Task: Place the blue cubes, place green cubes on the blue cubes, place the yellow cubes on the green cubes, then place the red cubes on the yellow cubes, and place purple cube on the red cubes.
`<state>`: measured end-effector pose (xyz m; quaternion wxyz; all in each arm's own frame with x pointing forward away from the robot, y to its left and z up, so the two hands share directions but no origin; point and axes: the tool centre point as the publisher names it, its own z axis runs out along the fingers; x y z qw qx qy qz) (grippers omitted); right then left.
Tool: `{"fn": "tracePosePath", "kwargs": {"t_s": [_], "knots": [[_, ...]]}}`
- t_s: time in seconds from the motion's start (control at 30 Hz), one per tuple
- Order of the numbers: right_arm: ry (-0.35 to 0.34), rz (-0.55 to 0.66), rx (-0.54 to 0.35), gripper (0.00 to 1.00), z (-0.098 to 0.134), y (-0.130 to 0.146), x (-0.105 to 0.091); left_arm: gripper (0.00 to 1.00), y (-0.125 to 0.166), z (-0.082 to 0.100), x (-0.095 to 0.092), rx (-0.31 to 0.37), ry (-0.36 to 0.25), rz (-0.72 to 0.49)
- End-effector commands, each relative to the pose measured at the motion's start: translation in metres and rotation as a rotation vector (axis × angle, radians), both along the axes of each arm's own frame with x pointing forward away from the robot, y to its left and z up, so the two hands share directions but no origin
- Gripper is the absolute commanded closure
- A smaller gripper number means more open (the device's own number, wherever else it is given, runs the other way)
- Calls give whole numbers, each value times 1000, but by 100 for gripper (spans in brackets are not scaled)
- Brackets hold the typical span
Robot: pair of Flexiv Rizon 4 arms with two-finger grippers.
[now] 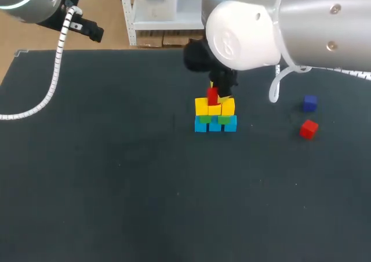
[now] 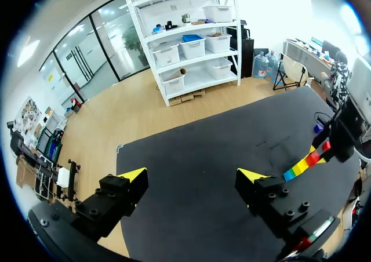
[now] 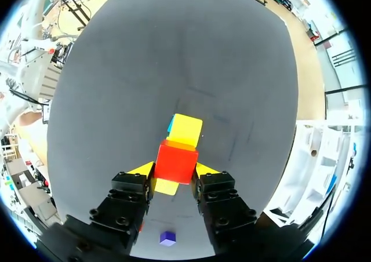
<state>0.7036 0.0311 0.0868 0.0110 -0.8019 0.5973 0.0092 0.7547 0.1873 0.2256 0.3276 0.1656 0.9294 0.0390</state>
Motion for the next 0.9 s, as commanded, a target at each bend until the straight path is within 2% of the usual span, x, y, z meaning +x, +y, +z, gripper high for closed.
{"fn": "tracePosePath", "kwargs": {"t_s": [0.03,0.5,0.9], "knots": [[4,7,-1,64,-1,5,4,0,1,0,-1,0,1,-2],[1,27,-7,65,2,13,5,0,1,0,-1,0,1,-2],[7,23,-13,63,1,12,-1,0,1,0,-1,0,1,-2]]}}
